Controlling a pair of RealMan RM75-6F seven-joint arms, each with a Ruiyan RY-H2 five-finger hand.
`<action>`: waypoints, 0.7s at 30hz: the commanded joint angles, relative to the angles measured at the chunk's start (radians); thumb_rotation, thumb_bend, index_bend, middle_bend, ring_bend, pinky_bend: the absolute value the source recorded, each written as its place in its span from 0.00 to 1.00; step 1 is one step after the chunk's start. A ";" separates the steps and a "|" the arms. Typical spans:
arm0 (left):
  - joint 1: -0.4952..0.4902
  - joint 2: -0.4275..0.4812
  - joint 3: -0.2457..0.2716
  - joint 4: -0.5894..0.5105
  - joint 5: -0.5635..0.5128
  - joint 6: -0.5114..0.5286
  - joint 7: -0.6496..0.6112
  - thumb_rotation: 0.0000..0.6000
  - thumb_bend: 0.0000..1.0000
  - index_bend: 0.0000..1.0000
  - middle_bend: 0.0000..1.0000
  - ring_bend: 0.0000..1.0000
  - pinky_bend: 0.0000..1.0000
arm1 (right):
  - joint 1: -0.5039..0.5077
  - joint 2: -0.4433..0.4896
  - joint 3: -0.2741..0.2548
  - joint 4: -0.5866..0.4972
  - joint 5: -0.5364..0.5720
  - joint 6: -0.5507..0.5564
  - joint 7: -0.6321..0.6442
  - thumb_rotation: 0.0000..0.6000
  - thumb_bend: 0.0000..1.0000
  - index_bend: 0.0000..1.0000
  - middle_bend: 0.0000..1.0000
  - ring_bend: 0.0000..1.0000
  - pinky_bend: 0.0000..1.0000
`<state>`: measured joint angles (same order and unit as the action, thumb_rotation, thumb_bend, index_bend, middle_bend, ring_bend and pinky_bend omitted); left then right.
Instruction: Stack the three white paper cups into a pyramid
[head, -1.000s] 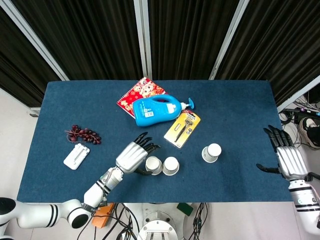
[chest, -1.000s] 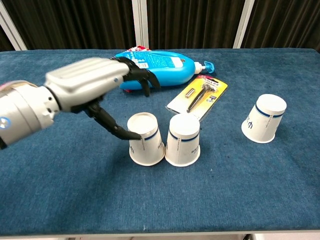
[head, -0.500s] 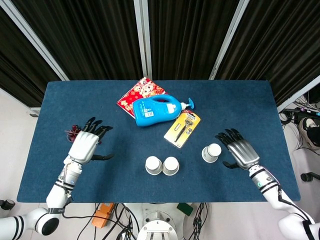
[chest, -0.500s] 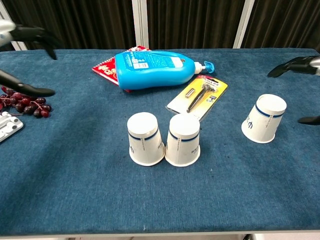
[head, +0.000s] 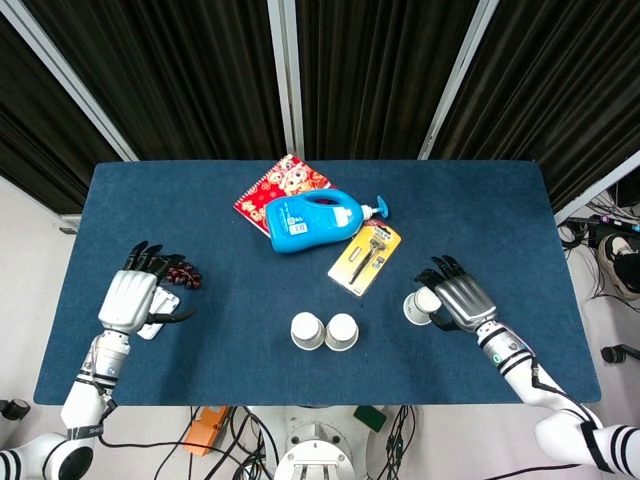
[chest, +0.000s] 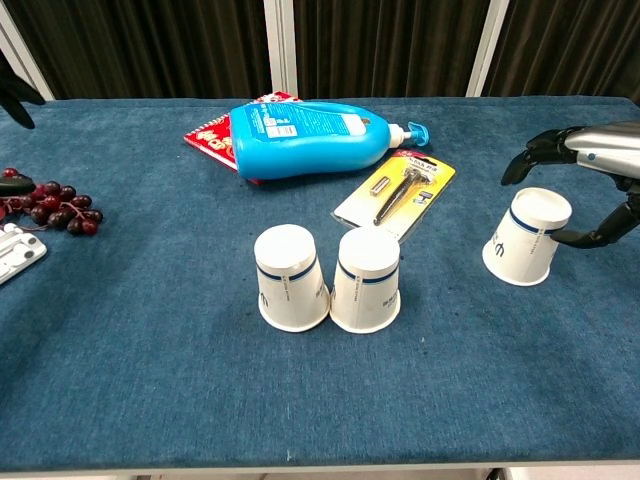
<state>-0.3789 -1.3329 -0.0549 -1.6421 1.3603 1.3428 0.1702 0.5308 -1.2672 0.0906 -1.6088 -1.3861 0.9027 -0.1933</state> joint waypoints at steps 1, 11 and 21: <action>0.010 0.007 0.001 0.003 0.001 0.005 -0.008 0.68 0.10 0.22 0.27 0.10 0.06 | -0.001 -0.011 -0.006 0.009 -0.015 0.023 0.002 1.00 0.52 0.40 0.36 0.15 0.10; 0.068 0.052 0.015 0.027 0.000 0.036 -0.035 0.67 0.10 0.22 0.27 0.10 0.06 | 0.003 0.118 0.043 -0.176 -0.105 0.145 0.025 1.00 0.55 0.46 0.41 0.19 0.10; 0.122 0.054 0.016 0.054 -0.008 0.062 -0.080 0.68 0.10 0.22 0.27 0.10 0.06 | 0.163 0.136 0.111 -0.363 -0.133 0.008 -0.013 1.00 0.55 0.46 0.41 0.19 0.11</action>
<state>-0.2588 -1.2774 -0.0383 -1.5905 1.3518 1.4030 0.0925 0.6502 -1.1171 0.1856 -1.9412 -1.5213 0.9663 -0.1797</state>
